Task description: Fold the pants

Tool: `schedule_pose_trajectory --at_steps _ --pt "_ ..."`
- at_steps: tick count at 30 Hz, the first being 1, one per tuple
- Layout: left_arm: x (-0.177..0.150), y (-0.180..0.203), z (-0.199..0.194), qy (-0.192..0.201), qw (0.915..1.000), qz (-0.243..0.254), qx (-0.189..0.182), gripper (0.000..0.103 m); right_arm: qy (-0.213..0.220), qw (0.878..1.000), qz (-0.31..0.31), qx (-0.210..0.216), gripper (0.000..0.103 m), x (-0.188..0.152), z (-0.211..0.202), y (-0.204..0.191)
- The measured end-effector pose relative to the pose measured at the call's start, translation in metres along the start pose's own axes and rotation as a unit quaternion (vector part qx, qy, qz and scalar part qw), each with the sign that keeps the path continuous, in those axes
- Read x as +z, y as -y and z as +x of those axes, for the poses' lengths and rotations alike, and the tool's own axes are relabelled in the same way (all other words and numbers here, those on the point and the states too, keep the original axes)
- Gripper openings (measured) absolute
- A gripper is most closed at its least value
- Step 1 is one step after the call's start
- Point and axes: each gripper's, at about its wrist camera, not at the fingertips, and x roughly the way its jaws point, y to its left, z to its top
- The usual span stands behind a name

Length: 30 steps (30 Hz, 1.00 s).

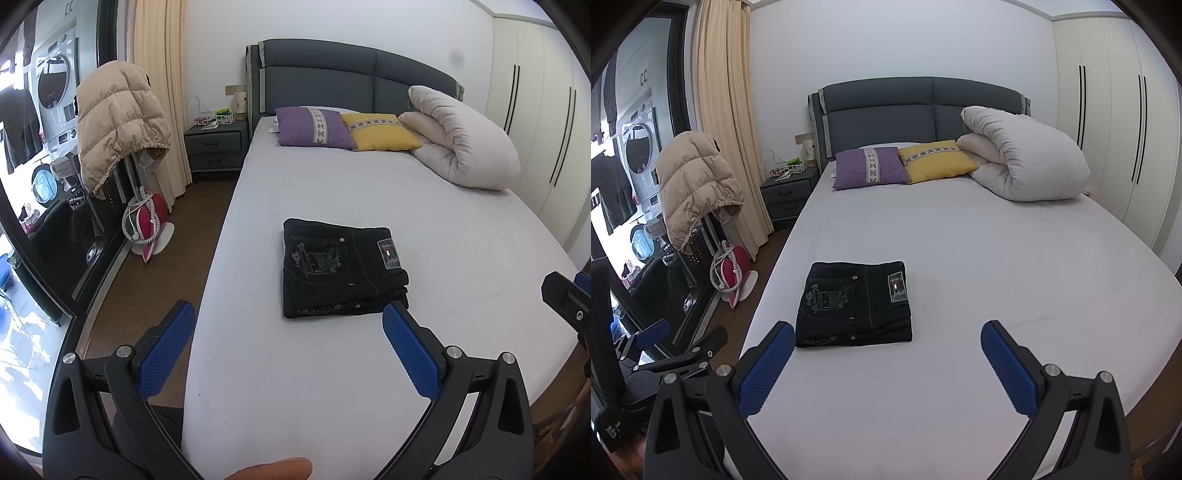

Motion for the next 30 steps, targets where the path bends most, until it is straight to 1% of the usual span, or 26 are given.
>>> schedule_pose_trajectory --at_steps 30 --pt "-0.0084 0.0025 0.0059 -0.006 1.0 0.0 -0.002 0.103 -0.011 1.0 -0.002 -0.001 0.103 -0.0066 0.0049 0.0019"
